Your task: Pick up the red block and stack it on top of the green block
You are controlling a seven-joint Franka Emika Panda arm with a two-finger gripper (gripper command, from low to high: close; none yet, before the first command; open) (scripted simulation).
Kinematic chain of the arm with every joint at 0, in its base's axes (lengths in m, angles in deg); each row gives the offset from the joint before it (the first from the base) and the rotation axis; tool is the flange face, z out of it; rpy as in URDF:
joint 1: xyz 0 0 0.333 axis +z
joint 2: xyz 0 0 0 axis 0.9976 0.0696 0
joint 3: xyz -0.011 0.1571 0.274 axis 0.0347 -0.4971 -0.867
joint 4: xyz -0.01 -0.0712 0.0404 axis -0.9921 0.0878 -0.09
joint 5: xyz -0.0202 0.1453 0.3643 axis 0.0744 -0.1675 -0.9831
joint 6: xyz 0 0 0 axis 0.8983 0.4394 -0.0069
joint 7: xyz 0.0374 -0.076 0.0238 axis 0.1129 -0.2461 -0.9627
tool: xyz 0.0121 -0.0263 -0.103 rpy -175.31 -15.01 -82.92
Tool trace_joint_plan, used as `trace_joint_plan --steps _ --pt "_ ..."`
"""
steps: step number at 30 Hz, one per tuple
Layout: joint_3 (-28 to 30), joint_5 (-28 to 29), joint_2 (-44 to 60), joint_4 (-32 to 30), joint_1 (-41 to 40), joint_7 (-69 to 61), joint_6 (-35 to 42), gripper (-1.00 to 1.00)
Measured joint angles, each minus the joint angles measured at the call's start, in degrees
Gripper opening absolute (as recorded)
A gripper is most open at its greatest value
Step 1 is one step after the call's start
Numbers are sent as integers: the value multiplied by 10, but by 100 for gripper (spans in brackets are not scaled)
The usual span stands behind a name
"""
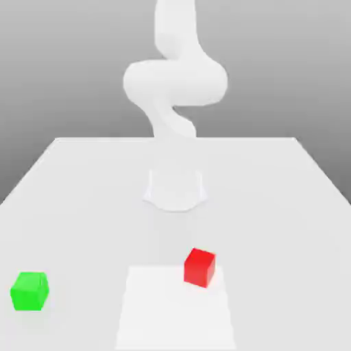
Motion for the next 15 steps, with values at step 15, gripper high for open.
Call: trace_joint_plan --steps 15 --pt "-87 -38 278 -267 -13 208 -211 0"
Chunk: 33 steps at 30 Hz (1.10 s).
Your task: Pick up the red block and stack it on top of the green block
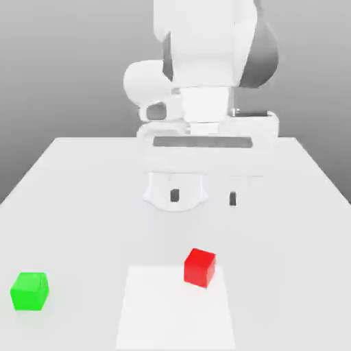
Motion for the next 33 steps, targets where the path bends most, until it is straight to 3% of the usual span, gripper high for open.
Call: trace_joint_plan --steps 5,9,10,17,25,33 --pt "-2 60 154 -41 -3 95 -118 0" --pt "57 115 241 -31 44 137 -191 0" --pt "65 119 251 -30 51 141 -200 -100" --pt "64 120 249 -30 50 142 -199 -100" --pt "43 36 103 -48 45 76 -71 -100" --pt "130 25 140 54 -72 -97 -3 -100"
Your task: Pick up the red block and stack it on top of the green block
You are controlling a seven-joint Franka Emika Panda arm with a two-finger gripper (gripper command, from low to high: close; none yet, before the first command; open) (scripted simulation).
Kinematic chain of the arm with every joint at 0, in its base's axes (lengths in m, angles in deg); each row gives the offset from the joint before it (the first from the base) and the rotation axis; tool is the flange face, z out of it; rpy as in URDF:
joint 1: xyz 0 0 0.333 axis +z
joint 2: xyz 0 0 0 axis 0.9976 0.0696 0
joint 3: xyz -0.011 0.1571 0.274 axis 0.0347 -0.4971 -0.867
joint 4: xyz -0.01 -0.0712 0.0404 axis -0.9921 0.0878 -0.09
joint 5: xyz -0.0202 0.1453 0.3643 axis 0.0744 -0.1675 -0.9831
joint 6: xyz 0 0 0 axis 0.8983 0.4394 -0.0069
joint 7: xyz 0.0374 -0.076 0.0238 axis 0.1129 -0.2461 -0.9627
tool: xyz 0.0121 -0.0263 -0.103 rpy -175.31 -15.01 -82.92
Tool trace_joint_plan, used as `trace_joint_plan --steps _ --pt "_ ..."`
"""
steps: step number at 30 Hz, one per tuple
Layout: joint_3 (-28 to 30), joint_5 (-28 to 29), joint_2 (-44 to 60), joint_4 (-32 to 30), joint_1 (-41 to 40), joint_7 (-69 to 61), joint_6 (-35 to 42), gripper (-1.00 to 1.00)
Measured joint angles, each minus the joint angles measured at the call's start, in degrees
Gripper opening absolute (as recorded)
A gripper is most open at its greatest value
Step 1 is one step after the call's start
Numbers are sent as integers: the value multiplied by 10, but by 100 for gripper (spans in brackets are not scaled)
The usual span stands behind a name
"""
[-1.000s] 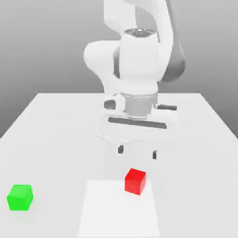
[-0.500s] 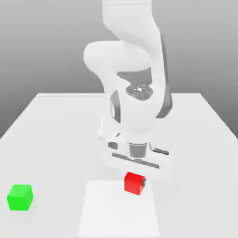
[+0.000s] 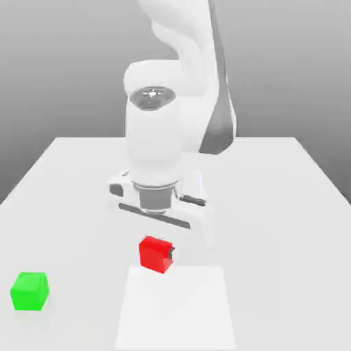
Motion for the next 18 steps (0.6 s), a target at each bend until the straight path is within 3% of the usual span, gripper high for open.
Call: trace_joint_plan --steps 9,14,15,18 --pt "65 0 59 128 -159 -203 68 -100" --pt "54 -33 146 146 -178 -248 -1 -100" --pt "51 -38 159 147 -180 -252 -13 100" --pt "51 -38 159 147 -180 -252 -13 100"
